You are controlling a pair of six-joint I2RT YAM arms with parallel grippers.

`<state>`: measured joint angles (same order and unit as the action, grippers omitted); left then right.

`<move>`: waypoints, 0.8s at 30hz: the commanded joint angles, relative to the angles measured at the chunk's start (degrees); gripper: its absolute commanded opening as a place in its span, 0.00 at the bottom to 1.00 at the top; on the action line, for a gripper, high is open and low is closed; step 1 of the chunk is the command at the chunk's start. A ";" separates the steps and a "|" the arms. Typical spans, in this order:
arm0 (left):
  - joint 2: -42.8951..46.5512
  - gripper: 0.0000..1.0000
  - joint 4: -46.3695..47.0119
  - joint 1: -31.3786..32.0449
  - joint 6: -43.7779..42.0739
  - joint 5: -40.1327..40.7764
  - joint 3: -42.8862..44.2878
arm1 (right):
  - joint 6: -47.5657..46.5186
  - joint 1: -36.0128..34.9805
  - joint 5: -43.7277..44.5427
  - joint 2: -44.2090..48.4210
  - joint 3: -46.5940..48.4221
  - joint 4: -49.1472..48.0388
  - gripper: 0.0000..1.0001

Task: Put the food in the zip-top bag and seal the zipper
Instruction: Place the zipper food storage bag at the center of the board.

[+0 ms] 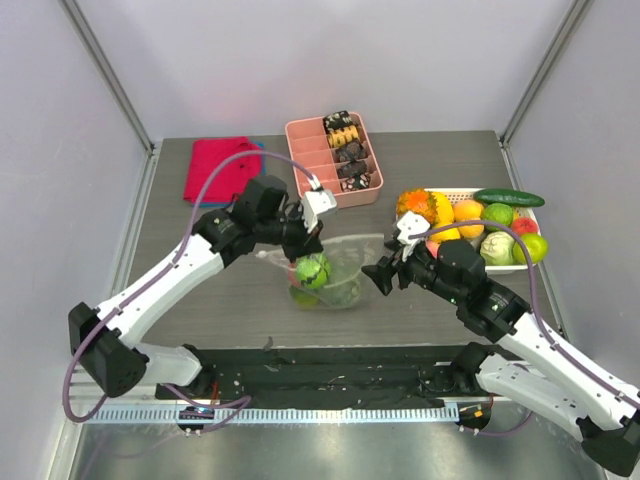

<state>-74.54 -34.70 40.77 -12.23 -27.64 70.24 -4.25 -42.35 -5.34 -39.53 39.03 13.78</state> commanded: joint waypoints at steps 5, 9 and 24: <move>-5.26 0.00 2.09 -4.21 -9.91 1.71 12.29 | 2.67 0.34 4.64 -3.01 10.10 0.63 1.00; -4.65 0.00 2.79 -4.04 -13.87 -1.27 8.26 | 3.20 0.42 7.36 -2.05 11.60 1.42 1.00; -1.14 0.39 6.06 0.89 4.48 -0.40 -10.04 | 4.16 2.79 7.02 2.00 9.49 10.74 1.00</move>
<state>-79.85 -32.01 42.04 -14.31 -27.53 57.36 -0.89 -40.82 1.41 -38.57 48.40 22.52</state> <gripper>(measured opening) 0.237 0.996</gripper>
